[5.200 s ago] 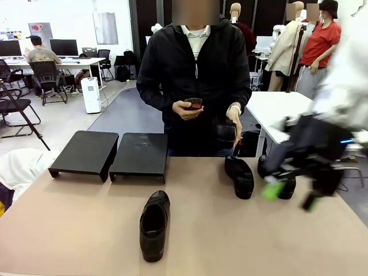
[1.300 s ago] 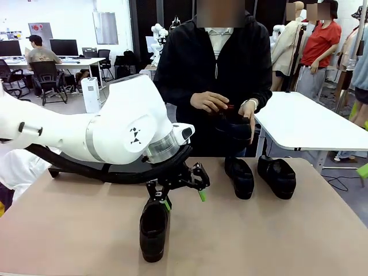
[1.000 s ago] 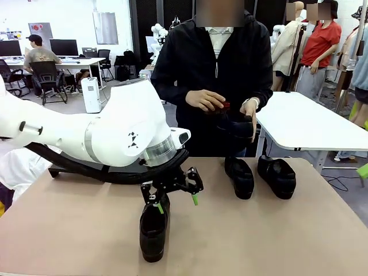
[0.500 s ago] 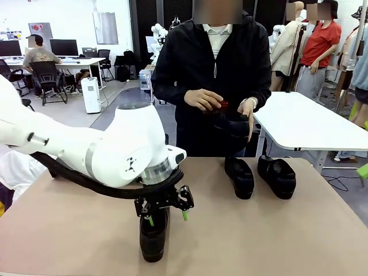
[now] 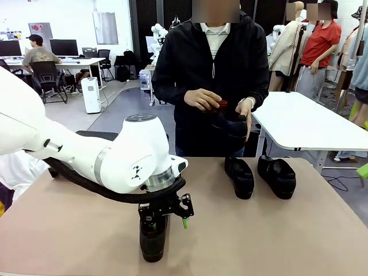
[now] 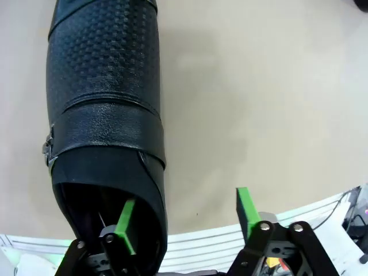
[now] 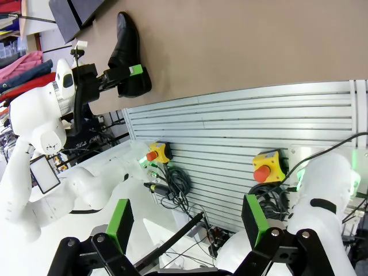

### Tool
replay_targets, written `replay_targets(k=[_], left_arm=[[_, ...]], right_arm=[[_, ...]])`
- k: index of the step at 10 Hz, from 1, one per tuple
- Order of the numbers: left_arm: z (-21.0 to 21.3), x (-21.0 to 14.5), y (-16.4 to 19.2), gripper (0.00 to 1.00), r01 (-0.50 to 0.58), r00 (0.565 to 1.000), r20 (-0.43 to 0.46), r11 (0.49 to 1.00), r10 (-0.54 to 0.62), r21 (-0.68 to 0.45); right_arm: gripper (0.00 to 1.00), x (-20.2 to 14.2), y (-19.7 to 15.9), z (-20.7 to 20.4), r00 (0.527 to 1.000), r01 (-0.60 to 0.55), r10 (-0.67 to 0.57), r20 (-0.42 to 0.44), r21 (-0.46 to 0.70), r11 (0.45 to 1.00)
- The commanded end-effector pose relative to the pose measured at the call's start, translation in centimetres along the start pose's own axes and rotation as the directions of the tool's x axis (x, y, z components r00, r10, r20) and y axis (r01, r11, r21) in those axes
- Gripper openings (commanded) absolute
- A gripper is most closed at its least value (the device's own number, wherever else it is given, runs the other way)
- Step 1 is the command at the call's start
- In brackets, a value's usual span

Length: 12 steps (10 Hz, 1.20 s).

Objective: Organize the shoes by placing them on the stand.
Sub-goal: Place the Shoe from the middle of the table onto the Shoes Stand.

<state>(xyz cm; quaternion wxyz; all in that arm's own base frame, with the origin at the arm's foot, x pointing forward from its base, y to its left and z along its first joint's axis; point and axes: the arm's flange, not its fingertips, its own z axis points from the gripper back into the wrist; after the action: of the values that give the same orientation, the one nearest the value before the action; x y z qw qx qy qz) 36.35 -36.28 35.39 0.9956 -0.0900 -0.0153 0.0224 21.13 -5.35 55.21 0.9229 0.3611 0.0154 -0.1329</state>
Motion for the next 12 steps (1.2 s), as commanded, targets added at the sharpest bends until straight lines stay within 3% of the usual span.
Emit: replay_targets(k=[1,8,12], left_arm=[[0.0,0.2,-1.1,0.00,-0.014,1.000,0.006,0.999,0.014,0.049],[0.5,-0.1,-0.8,0.00,-0.012,1.000,0.020,0.998,0.011,0.056],[4.0,-2.4,0.2,0.00,0.041,0.996,0.077,0.998,-0.044,0.037]], right_arm=[[1.00,0.0,-0.4,0.5,1.000,-0.023,0.023,-0.002,-0.015,1.000],[1.00,0.0,-0.4,0.5,1.000,-0.023,0.023,-0.002,-0.015,1.000],[1.00,0.0,-0.4,0.5,1.000,-0.023,0.023,-0.002,-0.015,1.000]])
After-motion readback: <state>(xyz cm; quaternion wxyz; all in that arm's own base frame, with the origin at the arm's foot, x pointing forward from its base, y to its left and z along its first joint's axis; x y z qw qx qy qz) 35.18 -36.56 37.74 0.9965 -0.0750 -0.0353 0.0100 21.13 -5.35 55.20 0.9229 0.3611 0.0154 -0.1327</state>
